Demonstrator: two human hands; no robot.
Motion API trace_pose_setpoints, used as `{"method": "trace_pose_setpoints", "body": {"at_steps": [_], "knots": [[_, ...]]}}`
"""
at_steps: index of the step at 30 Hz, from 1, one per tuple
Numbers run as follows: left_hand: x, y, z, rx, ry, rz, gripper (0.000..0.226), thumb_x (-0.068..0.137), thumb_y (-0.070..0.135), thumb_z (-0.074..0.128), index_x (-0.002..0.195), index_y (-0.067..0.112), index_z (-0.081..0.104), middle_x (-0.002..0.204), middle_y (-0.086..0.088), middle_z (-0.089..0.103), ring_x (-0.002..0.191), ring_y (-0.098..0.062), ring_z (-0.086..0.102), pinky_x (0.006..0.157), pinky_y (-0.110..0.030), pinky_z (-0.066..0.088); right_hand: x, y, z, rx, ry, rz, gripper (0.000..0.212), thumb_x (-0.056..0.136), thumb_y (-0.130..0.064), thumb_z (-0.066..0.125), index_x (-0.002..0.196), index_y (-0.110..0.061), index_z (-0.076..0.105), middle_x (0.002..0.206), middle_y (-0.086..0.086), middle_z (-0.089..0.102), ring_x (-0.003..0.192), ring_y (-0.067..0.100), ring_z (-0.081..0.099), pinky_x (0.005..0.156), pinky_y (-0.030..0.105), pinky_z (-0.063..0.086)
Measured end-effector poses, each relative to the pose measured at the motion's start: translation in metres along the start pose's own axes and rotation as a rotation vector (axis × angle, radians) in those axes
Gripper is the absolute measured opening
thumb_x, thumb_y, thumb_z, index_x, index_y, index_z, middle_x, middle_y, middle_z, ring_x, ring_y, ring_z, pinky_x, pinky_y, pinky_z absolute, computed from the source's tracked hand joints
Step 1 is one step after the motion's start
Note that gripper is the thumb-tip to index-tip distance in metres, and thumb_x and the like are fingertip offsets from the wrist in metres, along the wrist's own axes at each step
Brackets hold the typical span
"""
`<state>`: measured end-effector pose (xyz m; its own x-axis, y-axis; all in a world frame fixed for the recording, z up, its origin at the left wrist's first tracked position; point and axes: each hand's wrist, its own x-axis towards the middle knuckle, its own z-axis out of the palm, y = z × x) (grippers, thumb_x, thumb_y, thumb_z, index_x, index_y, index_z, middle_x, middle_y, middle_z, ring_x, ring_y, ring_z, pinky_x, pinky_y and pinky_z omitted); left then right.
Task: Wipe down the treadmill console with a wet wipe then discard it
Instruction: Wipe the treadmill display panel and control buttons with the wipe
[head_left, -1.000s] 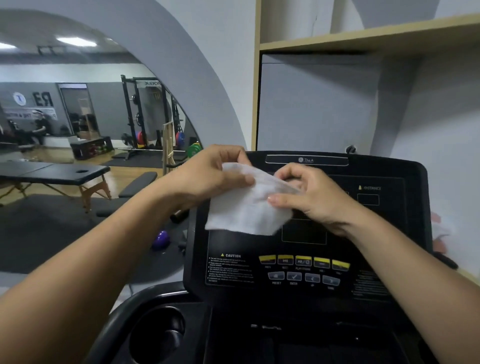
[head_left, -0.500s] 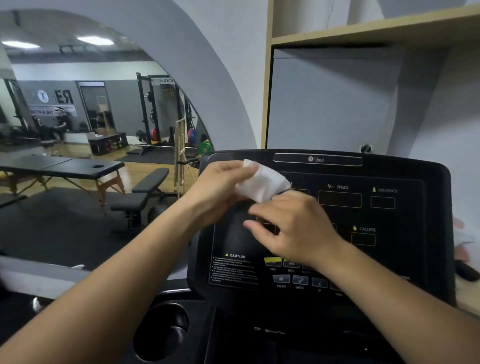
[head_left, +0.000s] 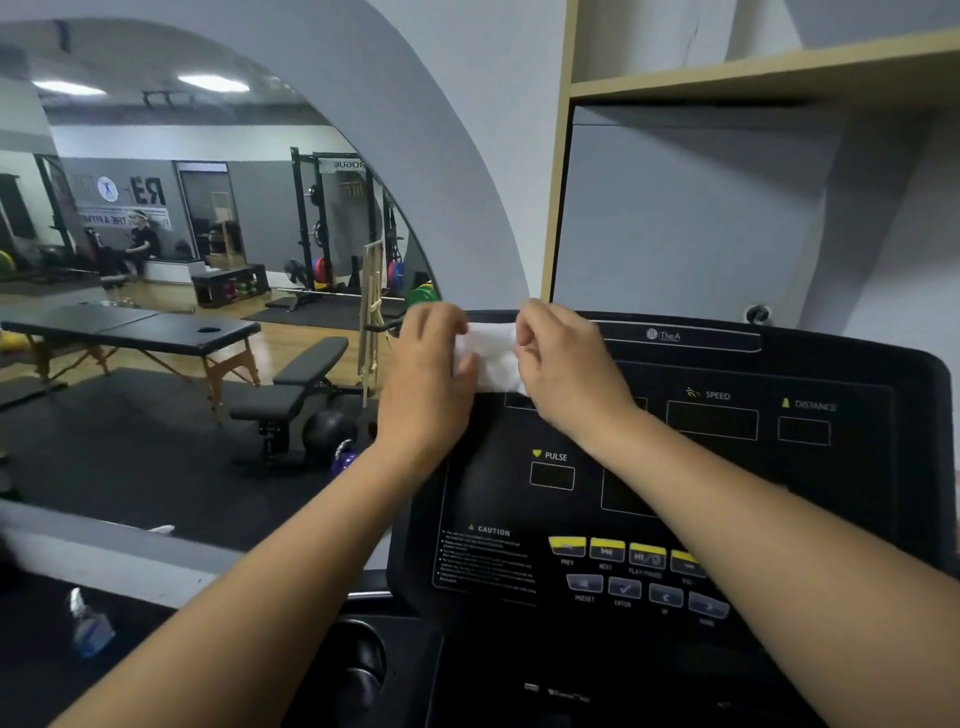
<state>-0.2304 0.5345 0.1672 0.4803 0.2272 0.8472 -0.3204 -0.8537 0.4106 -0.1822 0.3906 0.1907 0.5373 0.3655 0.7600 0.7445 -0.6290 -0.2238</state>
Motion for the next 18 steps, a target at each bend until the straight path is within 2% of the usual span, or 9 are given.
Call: {"method": "trace_pose_setpoints", "body": {"at_steps": [2, 4, 5, 7, 9, 10, 12, 14, 18], "knots": [[-0.002, -0.011, 0.006, 0.338, 0.005, 0.344, 0.025, 0.078, 0.006, 0.066, 0.103, 0.009, 0.066, 0.127, -0.015, 0.058, 0.106, -0.032, 0.051, 0.081, -0.042, 0.044, 0.006, 0.005, 0.012, -0.251, 0.013, -0.131, 0.015, 0.080, -0.002, 0.067, 0.088, -0.012, 0.060, 0.097, 0.013, 0.056, 0.075, 0.036, 0.056, 0.061, 0.035, 0.041], [-0.013, -0.023, 0.015, 0.468, -0.094, 0.535, 0.027, 0.082, 0.011, 0.061, 0.107, 0.008, 0.070, 0.132, -0.017, 0.059, 0.114, -0.035, 0.052, 0.090, -0.044, 0.039, 0.006, 0.009, 0.017, -0.413, 0.101, -0.214, 0.011, 0.078, -0.008, 0.069, 0.087, -0.014, 0.068, 0.108, 0.013, 0.059, 0.088, 0.035, 0.054, 0.068, 0.039, 0.038], [-0.021, -0.028, 0.017, 0.480, -0.165, 0.538, 0.030, 0.085, 0.012, 0.056, 0.111, 0.006, 0.069, 0.134, -0.018, 0.058, 0.120, -0.035, 0.052, 0.097, -0.046, 0.038, 0.003, 0.010, 0.017, -0.476, 0.123, -0.272, 0.010, 0.081, -0.010, 0.063, 0.087, -0.015, 0.069, 0.113, 0.013, 0.060, 0.094, 0.034, 0.051, 0.072, 0.041, 0.036], [-0.036, -0.033, 0.020, 0.482, -0.281, 0.458, 0.040, 0.090, 0.015, 0.046, 0.124, 0.003, 0.063, 0.139, -0.018, 0.055, 0.132, -0.033, 0.048, 0.109, -0.048, 0.035, -0.008, 0.017, 0.019, -0.573, 0.101, -0.385, 0.024, 0.086, -0.008, 0.047, 0.093, -0.013, 0.070, 0.121, 0.012, 0.062, 0.106, 0.033, 0.051, 0.083, 0.045, 0.037], [-0.043, -0.036, 0.018, 0.452, -0.322, 0.397, 0.044, 0.093, 0.019, 0.044, 0.132, 0.003, 0.056, 0.146, -0.017, 0.049, 0.139, -0.030, 0.042, 0.113, -0.048, 0.033, -0.024, 0.025, 0.024, -0.632, -0.045, -0.408, 0.041, 0.088, -0.013, 0.038, 0.116, -0.007, 0.066, 0.134, 0.013, 0.058, 0.125, 0.032, 0.050, 0.101, 0.055, 0.037], [-0.042, -0.036, 0.017, 0.426, -0.328, 0.381, 0.044, 0.094, 0.020, 0.043, 0.135, 0.005, 0.053, 0.150, -0.016, 0.044, 0.141, -0.028, 0.039, 0.113, -0.048, 0.033, -0.031, 0.027, 0.025, -0.651, -0.142, -0.375, 0.048, 0.089, -0.017, 0.036, 0.129, -0.005, 0.060, 0.141, 0.013, 0.053, 0.134, 0.031, 0.045, 0.106, 0.061, 0.033], [-0.035, -0.036, 0.016, 0.411, -0.328, 0.376, 0.048, 0.096, 0.023, 0.043, 0.142, 0.009, 0.046, 0.157, -0.010, 0.035, 0.142, -0.025, 0.036, 0.113, -0.044, 0.031, -0.036, 0.027, 0.026, -0.645, -0.250, -0.318, 0.057, 0.090, -0.026, 0.032, 0.141, -0.004, 0.048, 0.150, 0.012, 0.044, 0.142, 0.027, 0.035, 0.111, 0.066, 0.023], [-0.024, -0.035, 0.020, 0.447, -0.332, 0.382, 0.053, 0.097, 0.029, 0.042, 0.146, 0.010, 0.041, 0.157, -0.008, 0.034, 0.143, -0.026, 0.034, 0.113, -0.045, 0.028, -0.026, 0.020, 0.025, -0.638, -0.292, -0.290, 0.060, 0.093, -0.033, 0.026, 0.145, -0.006, 0.042, 0.155, 0.010, 0.038, 0.146, 0.024, 0.029, 0.113, 0.068, 0.015], [-0.005, -0.040, 0.024, 0.495, -0.323, 0.299, 0.061, 0.099, 0.036, 0.029, 0.153, 0.007, 0.026, 0.161, -0.010, 0.023, 0.151, -0.024, 0.012, 0.122, -0.048, 0.011, 0.000, 0.008, 0.023, -0.653, -0.328, -0.221, 0.068, 0.094, -0.044, 0.013, 0.152, -0.012, 0.026, 0.162, 0.004, 0.020, 0.150, 0.018, 0.012, 0.116, 0.066, 0.001]]}}
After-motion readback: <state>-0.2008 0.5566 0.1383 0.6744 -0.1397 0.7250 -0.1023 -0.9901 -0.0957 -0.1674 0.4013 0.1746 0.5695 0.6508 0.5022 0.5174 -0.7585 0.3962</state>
